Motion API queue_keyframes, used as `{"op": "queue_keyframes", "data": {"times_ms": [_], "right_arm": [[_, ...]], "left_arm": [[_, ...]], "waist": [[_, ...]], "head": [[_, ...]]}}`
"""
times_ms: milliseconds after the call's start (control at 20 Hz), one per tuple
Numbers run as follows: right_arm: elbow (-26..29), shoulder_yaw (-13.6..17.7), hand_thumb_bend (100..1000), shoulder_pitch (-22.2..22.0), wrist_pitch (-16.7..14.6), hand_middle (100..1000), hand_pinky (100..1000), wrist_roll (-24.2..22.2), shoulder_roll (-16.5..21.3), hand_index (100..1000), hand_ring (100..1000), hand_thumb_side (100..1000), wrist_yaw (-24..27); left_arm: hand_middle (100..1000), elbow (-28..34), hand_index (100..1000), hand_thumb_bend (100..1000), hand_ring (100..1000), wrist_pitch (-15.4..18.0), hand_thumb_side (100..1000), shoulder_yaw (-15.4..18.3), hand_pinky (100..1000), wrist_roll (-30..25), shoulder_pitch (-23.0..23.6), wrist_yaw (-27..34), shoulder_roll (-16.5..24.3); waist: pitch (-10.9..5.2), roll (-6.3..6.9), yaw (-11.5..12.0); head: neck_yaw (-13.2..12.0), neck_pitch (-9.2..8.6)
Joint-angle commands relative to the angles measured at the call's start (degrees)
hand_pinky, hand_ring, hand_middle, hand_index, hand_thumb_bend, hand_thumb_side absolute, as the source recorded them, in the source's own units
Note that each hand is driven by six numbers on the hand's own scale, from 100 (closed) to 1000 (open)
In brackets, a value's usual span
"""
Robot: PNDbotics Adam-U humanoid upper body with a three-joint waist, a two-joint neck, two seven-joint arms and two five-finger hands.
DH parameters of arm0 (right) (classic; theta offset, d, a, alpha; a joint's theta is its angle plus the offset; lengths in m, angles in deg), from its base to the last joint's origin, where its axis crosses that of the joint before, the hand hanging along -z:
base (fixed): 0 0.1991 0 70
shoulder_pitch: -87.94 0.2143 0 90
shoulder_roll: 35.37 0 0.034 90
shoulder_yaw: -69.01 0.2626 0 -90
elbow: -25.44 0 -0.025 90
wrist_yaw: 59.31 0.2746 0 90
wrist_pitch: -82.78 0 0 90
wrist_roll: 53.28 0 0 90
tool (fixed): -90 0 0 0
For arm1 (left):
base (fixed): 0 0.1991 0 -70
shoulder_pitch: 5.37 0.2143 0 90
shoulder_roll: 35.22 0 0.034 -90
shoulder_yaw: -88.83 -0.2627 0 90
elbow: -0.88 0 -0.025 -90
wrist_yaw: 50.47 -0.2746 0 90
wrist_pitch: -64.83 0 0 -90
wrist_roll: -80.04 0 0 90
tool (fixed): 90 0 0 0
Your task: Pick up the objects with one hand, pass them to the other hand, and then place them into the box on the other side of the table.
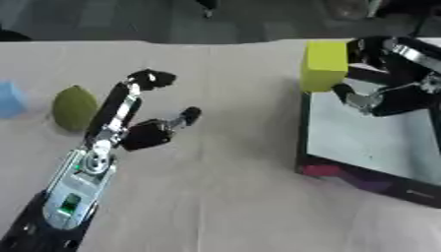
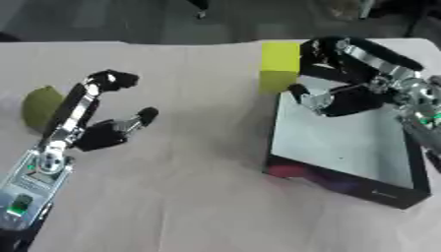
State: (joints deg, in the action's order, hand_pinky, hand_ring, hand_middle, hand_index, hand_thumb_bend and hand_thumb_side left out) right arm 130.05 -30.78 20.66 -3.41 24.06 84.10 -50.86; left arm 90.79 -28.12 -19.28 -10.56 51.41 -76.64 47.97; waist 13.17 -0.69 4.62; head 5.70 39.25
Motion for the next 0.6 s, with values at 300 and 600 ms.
{"op": "queue_keyframes", "data": {"times_ms": [300,600], "right_arm": [[1.0,6.0,100,-6.8,-2.3,587,939,2.7,4.9,611,970,100,-0.8],[-0.4,7.8,100,-11.4,-3.3,589,935,4.1,5.1,614,970,100,-3.5]], "left_arm": [[692,1.8,793,565,777,-0.3,597,1.3,849,1.1,-0.5,0.8,1.9],[691,2.1,792,567,777,-0.4,592,1.7,848,1.5,-0.6,0.9,2.3]], "waist": [[-1.45,0.46,0.1],[-1.32,0.61,0.1]], "head": [[0.8,0.05],[1.3,-0.37]]}}
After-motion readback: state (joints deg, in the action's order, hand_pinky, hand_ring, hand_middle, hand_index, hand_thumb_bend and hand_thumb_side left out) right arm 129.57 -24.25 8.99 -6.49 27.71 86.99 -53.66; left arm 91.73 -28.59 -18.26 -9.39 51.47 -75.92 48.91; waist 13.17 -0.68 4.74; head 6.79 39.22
